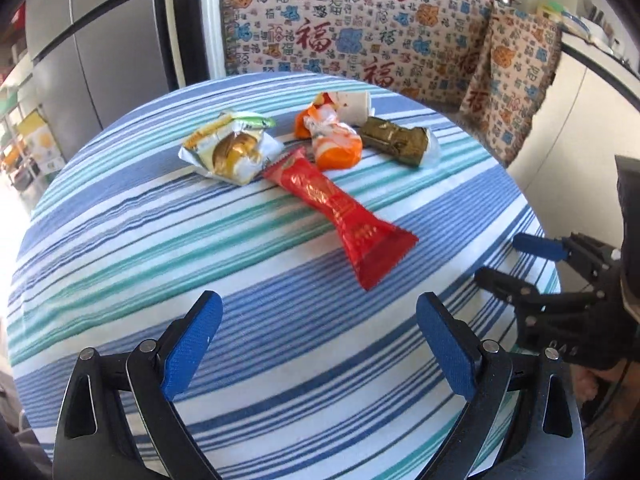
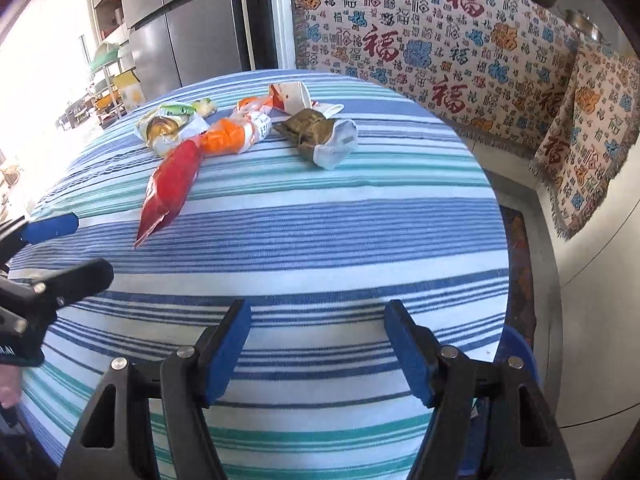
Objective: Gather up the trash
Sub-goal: 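Move both grippers back to the table and grasp the red snack bar with the left gripper, then lift the red snack bar with the left gripper while the right gripper grasps the gold-wrapped package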
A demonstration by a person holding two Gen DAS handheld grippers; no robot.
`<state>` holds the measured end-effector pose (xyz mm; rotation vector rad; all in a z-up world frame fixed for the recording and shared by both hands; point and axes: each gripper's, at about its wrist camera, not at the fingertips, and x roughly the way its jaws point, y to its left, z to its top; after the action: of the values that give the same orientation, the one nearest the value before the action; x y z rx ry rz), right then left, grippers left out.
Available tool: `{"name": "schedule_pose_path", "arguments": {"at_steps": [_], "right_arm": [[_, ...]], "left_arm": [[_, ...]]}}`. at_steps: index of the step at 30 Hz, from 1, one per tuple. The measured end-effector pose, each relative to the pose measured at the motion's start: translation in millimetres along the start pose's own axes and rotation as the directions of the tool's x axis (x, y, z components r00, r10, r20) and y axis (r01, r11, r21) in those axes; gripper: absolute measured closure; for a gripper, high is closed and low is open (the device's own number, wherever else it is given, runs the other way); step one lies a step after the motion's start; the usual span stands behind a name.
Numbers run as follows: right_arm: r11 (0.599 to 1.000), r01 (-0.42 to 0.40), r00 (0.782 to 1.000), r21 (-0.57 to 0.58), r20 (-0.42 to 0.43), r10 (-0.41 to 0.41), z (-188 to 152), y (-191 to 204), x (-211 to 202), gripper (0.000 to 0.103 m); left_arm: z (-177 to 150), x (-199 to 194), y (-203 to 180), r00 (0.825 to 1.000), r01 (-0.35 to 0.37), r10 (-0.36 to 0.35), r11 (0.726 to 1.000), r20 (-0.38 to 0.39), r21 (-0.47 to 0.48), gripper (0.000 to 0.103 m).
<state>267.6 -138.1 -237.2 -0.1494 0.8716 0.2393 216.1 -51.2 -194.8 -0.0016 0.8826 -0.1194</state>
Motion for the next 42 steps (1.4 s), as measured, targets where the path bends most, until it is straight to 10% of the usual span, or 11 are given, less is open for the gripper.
{"name": "schedule_pose_path", "arguments": {"at_steps": [9,11,13,22,27,31,42], "right_arm": [[1.0,0.004,1.0,0.012,0.02,-0.004,1.4,-5.0,3.5,0.031],[1.0,0.001,1.0,0.009,0.02,-0.001,1.9,-5.6,3.7,0.031],[1.0,-0.004,1.0,0.006,0.017,0.004,1.6,-6.4,3.2,0.031],[1.0,-0.007,1.0,0.003,0.003,0.007,2.6,-9.6,2.4,0.031],[1.0,-0.004,1.0,0.006,0.004,0.004,2.4,-10.2,2.1,0.031],[1.0,0.0,1.0,0.012,0.001,0.0,4.6,-11.1,2.6,0.031],[1.0,-0.01,0.999,-0.011,-0.039,0.01,43.1,-23.6,31.9,0.029]], "left_arm": [[49.5,49.7,-5.1,0.997,-0.048,0.046,0.998,-0.057,-0.029,0.007],[49.5,58.5,-5.6,0.995,-0.07,0.068,0.997,-0.075,-0.018,0.022],[44.0,61.2,-1.9,0.994,-0.054,0.052,0.998,-0.096,-0.013,0.07],[-3.7,11.1,32.0,0.996,-0.019,0.024,0.998,-0.087,0.062,0.083],[-24.1,-14.8,69.1,0.995,-0.072,0.074,0.997,-0.067,0.033,0.081],[-23.7,-7.7,85.6,0.995,-0.077,0.077,0.997,-0.061,0.002,0.031],[-24.8,15.4,111.5,0.993,-0.114,0.112,0.993,-0.039,-0.03,0.002]]}}
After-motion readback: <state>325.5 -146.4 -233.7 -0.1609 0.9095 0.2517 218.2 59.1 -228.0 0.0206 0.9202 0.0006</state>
